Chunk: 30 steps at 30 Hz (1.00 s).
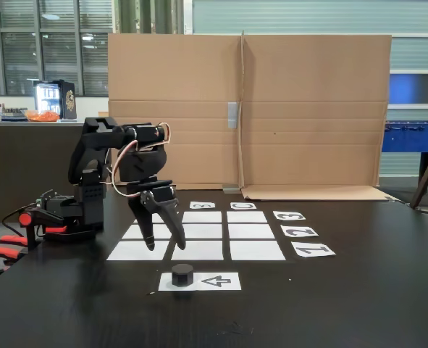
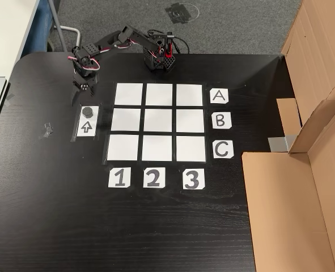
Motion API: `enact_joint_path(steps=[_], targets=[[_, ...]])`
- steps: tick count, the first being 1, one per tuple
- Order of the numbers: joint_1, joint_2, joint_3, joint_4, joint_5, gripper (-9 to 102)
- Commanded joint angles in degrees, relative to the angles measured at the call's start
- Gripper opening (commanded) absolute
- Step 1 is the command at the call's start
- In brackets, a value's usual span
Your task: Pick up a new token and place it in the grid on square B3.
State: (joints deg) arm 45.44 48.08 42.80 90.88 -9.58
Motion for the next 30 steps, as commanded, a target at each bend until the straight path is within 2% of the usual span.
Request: enact_joint_path(steps=[1,7,30], targets=[[-1.1,-2.7,-7.6,2.3,0.6,42],[-2.5,-10.7,-18.1,6.0,1.2,42],[-3.3,-23.7,-30.0,6.4,2.9,43]])
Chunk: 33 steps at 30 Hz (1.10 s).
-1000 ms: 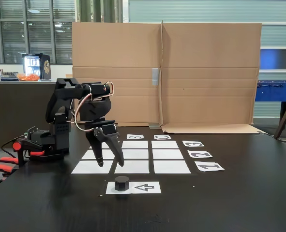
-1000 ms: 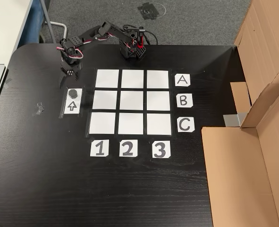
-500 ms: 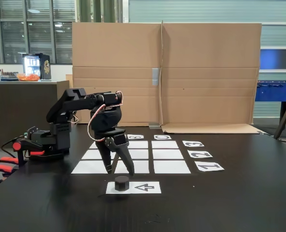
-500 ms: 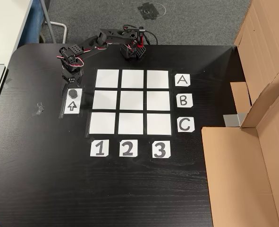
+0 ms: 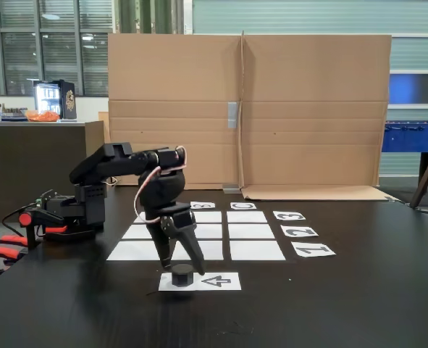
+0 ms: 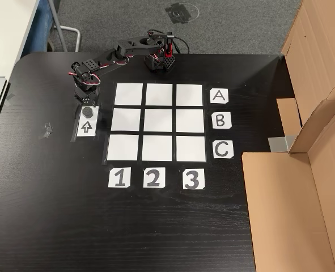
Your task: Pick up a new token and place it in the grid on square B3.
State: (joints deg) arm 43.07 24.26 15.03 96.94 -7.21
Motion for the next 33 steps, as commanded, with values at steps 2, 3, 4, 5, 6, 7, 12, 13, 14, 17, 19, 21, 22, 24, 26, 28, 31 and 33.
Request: enact_joint_path(steps=[2,3,4,5,6,7,12,13,14,17,19,21,22,24,26,28,31,33], targets=[[-0.9,-0.4,-2.2,0.4,0.6,43],[-1.0,-0.6,-2.2,0.4,0.6,40],[-1.0,-0.9,-2.2,0.4,0.6,33],[-1.0,-1.0,-2.2,0.4,0.6,22],[-1.0,-1.0,-2.2,0.6,0.8,9],[-0.9,-1.1,-2.2,0.9,0.9,0],[-0.6,-1.4,-2.2,1.8,0.9,0],[-0.4,-1.4,-2.2,1.9,0.9,0],[-0.3,-1.4,-2.2,1.9,1.1,0],[0.4,-0.4,-2.2,2.1,1.4,0],[0.7,1.2,-2.2,2.5,1.4,0],[1.3,3.3,-2.1,2.5,1.5,0],[1.5,4.7,-1.8,2.5,1.5,0],[1.8,7.8,-1.5,2.7,1.5,0],[2.2,12.0,0.4,2.7,1.4,0],[2.4,17.1,3.1,2.7,1.2,0],[2.3,24.3,7.6,2.7,0.6,0],[1.9,28.5,11.0,2.7,0.3,0]])
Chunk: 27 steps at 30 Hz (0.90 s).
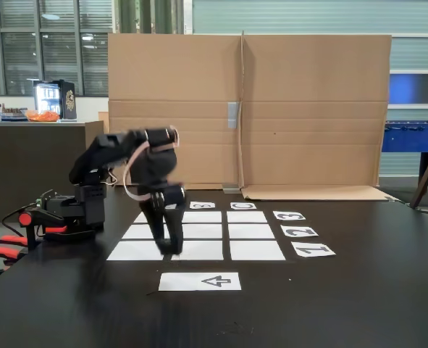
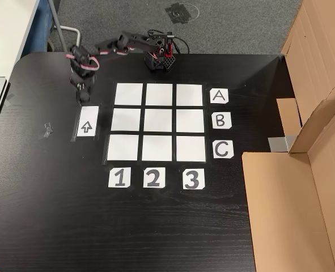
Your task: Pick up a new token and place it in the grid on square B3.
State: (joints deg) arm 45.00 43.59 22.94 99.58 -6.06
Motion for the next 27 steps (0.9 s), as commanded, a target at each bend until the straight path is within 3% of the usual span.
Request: enact_joint_path(steps=[1,8,27], targets=[[-0.3,11.1,5.1,0.1,-1.1,0],[-5.9,21.0,19.2,-0.3,-1.1,0],[-32.8,47.8,54.2,-6.3,8.0,0]])
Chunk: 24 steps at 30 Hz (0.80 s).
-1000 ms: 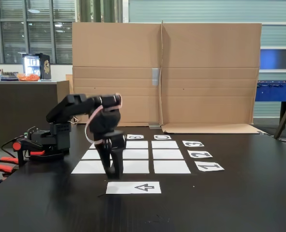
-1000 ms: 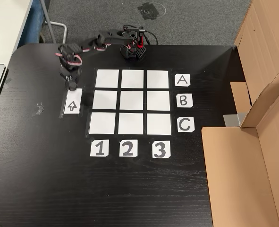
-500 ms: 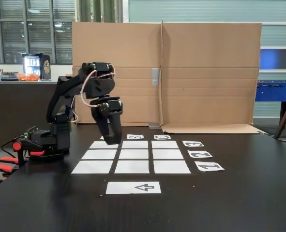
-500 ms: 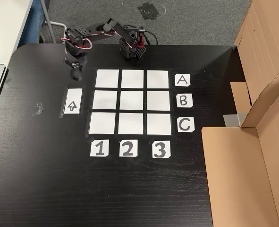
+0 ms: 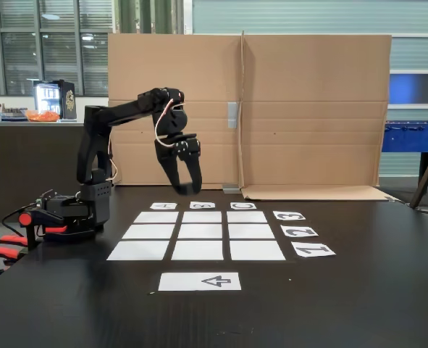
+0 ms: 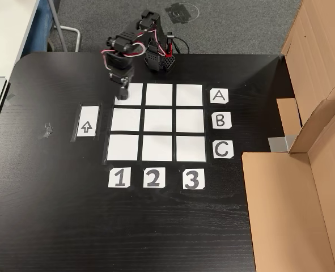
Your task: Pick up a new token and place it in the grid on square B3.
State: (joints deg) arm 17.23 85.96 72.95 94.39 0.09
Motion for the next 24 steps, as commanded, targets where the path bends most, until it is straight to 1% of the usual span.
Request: enact_joint_path(steps=[1,10,24], targets=[[-6.6,6.2,6.0,-1.8,2.6,0],[-17.4,7.9,15.7,-7.9,7.2,0],[-26.7,2.5,16.3,-12.1,7.0,0]])
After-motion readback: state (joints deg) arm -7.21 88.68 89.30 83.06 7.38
